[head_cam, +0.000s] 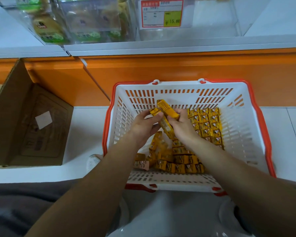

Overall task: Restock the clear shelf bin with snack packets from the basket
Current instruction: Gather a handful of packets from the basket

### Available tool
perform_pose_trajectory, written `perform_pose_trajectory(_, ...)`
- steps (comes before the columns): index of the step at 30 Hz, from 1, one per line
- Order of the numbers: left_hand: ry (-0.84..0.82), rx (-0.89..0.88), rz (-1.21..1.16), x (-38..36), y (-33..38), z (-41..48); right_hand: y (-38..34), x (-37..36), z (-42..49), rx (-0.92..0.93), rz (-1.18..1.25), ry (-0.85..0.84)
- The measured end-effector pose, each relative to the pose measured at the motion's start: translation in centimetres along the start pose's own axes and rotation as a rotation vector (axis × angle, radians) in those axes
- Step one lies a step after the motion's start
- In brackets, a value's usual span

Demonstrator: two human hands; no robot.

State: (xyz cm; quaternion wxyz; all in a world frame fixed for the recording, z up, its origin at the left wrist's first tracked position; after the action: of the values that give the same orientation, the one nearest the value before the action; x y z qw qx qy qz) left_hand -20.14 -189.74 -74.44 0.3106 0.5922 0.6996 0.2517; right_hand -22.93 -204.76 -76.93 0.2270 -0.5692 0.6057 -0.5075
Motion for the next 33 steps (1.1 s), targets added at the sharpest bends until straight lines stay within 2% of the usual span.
perform_pose_trajectory(4, -0.047, -0.078, 0.106, 0.3, -0.7, 0.8, 0.8, -0.3, 0.8, -0.096, 0.094, 0.015)
perform_pose_trajectory(6, -0.004, -0.116, 0.199, 0.1, -0.9, 1.2, 1.3, -0.5, 1.0, -0.18, 0.127, 0.005)
perform_pose_trajectory(9, 0.072, -0.099, 0.191, 0.1, -1.0, 1.7, 1.6, -0.6, 1.3, -0.313, 0.222, -0.02)
perform_pose_trajectory(12, 0.168, -0.037, 0.234, 1.5, -1.6, 2.8, 1.9, 0.3, 1.9, -0.239, 0.092, 0.032)
perform_pose_trajectory(14, 0.234, -0.016, 0.439, 2.6, -2.5, 3.5, 2.4, 1.2, 2.4, -0.206, -0.059, 0.012)
perform_pose_trajectory(16, 0.227, -0.021, 0.628, 3.3, -3.9, 3.9, 3.0, 1.5, 2.7, -0.237, -0.146, -0.059)
perform_pose_trajectory(19, 0.195, -0.002, 0.745, 3.8, -5.9, 4.3, 3.8, 0.2, 2.7, -0.325, -0.172, -0.196)
perform_pose_trajectory(21, 0.179, 0.017, 0.792, 4.1, -6.6, 5.1, 4.4, -1.3, 2.7, -0.375, -0.164, -0.229)
perform_pose_trajectory(25, 0.18, 0.078, 0.725, 4.4, -7.1, 6.5, 5.9, -3.5, 3.0, -0.387, -0.238, -0.163)
perform_pose_trajectory(29, 0.138, 0.155, 0.648, 4.6, -8.4, 7.4, 6.9, -4.4, 3.2, -0.431, -0.199, -0.128)
perform_pose_trajectory(33, 0.138, 0.208, 0.491, 4.7, -8.5, 7.7, 6.8, -4.3, 3.6, -0.522, -0.057, -0.129)
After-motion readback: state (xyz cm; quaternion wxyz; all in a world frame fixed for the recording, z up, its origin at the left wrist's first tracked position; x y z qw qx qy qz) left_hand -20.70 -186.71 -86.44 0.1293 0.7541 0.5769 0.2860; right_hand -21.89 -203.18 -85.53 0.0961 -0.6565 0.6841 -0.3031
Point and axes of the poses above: each hand's wrist, its own z-axis towards the middle knuckle, its own x-axis out of the back of the hand, y = z × x, the point moved 2 cm from there along z, towards the middle knuckle, and after that the axes turned 12 degrees about y, right-handed, at the moved point
